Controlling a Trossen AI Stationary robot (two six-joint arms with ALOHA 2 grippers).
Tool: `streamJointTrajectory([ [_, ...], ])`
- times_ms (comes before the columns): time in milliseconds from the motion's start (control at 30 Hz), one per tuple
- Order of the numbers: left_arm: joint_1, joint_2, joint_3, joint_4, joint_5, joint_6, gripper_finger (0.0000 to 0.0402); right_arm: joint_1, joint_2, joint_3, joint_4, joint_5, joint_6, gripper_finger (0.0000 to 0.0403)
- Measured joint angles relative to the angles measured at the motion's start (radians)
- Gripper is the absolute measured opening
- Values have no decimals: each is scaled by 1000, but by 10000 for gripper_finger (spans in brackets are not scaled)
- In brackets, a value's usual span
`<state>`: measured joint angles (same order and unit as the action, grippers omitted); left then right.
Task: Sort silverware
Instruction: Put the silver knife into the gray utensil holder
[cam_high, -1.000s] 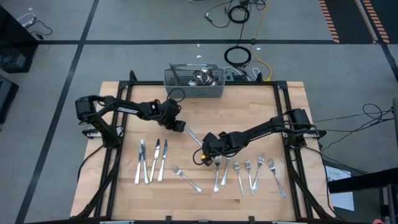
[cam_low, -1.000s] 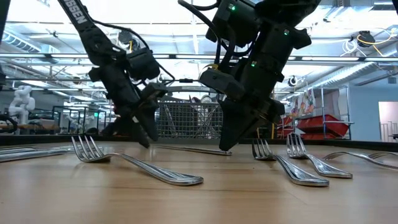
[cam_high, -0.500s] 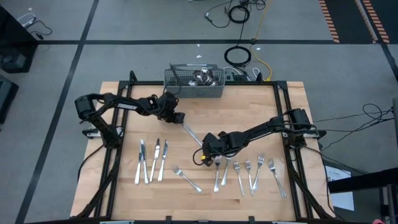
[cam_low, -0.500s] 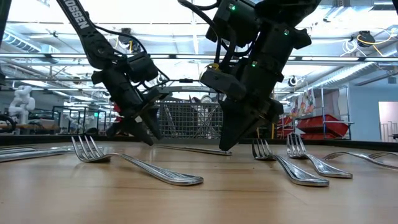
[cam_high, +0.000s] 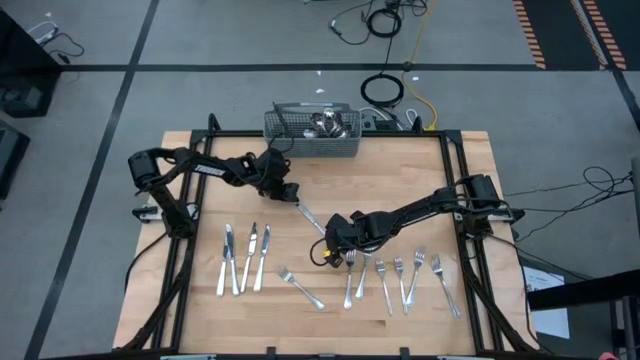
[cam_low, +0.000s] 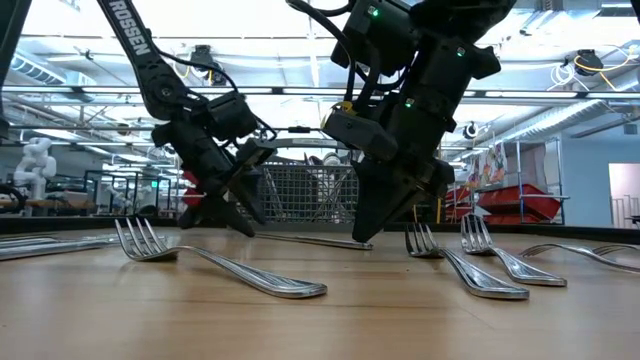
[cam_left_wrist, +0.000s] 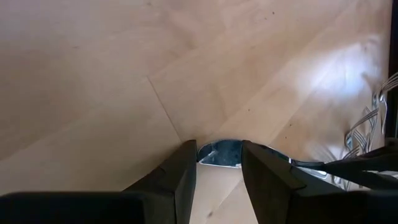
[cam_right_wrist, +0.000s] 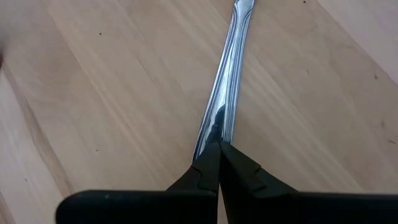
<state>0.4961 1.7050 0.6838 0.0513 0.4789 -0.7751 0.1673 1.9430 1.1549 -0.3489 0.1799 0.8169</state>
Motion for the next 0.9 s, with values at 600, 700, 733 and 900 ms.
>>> streamJointTrajectory([
  [600, -3, 6, -5, 6, 35, 75, 35, 1, 0, 0, -2, -8, -18, 0],
  [700, -6, 6, -5, 5, 40, 104, 9, 0, 0, 0, -2, -12, -22, 0],
  [733, -6, 6, -5, 6, 41, 104, 9, 0, 0, 0, -2, -12, -22, 0],
  [900, -4, 4, -5, 9, 50, 99, 4, 0, -4, -1, 4, -12, -15, 0],
])
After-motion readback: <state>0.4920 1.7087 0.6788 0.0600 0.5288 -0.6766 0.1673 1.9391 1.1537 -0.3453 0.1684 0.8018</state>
